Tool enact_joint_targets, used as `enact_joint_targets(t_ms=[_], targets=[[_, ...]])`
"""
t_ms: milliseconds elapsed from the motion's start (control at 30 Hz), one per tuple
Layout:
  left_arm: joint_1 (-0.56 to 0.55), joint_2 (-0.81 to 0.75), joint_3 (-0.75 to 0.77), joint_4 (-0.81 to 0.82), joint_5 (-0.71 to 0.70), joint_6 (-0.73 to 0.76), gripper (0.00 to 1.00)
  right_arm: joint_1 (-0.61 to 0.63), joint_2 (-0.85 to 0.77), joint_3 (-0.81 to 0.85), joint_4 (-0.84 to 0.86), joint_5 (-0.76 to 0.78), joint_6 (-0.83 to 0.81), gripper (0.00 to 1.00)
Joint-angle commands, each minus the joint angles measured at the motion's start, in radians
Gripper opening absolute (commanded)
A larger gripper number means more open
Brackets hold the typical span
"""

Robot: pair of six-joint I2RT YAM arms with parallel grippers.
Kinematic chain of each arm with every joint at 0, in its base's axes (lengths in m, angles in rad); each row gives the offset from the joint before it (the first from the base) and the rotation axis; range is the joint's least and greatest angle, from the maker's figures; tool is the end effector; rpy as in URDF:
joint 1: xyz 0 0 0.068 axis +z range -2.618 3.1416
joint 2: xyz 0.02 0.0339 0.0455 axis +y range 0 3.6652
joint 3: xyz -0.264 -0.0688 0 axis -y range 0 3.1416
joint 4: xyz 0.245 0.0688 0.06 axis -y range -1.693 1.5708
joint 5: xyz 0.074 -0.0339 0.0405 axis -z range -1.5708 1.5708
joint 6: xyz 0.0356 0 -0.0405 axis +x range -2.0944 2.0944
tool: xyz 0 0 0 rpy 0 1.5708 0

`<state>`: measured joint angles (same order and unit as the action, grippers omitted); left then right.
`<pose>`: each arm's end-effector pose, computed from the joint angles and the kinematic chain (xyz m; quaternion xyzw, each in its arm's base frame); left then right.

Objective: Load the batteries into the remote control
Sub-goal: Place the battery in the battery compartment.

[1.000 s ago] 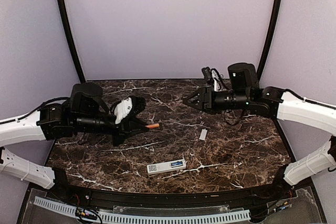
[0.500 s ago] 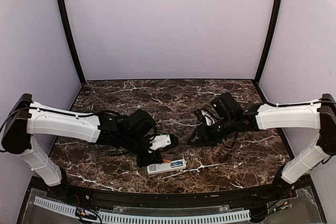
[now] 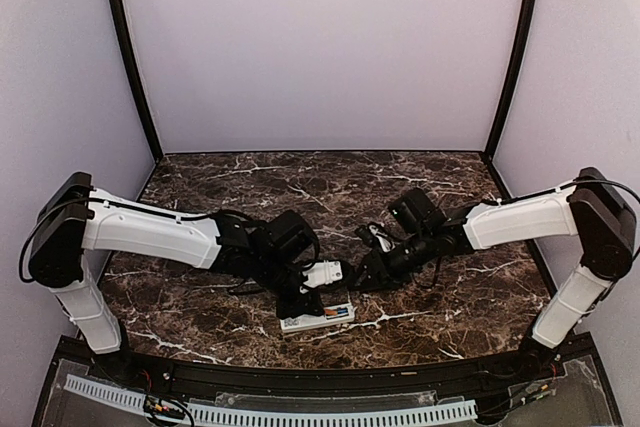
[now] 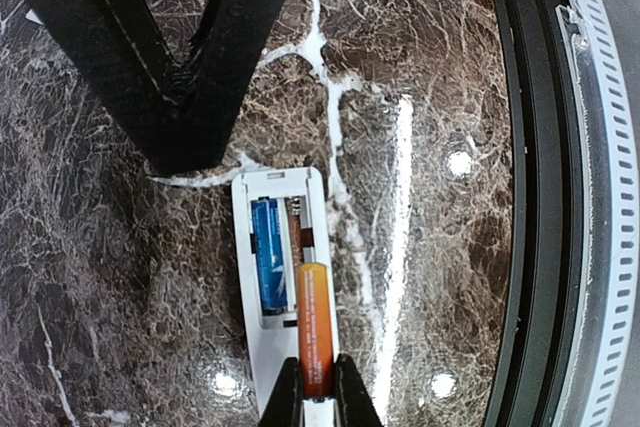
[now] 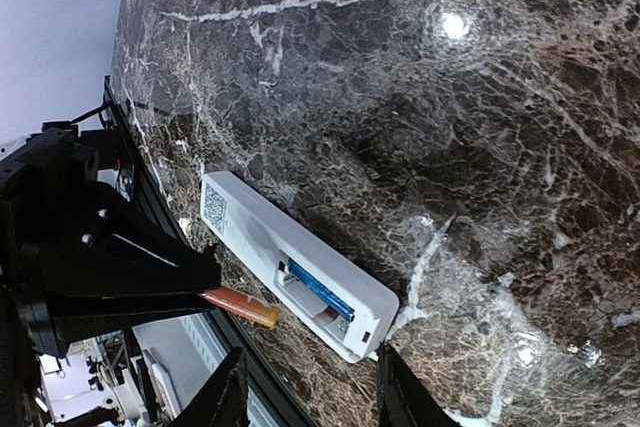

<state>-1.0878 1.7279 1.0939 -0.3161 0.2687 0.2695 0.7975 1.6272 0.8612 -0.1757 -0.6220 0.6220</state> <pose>0.1575 -0.3208 0.1893 0.6242 0.7089 -0.2374 0.2269 0.2042 0.2389 0.1672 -0.1737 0.8935 0.4127 0.0338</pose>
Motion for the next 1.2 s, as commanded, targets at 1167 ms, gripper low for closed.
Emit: enact_joint_targets(t_ms=[1167], targets=[[-0.007,0.111,0.073,-0.054,-0.042,-0.026,0.00,0.001,0.003,-0.106,0.221,-0.078,0.089,0.40]])
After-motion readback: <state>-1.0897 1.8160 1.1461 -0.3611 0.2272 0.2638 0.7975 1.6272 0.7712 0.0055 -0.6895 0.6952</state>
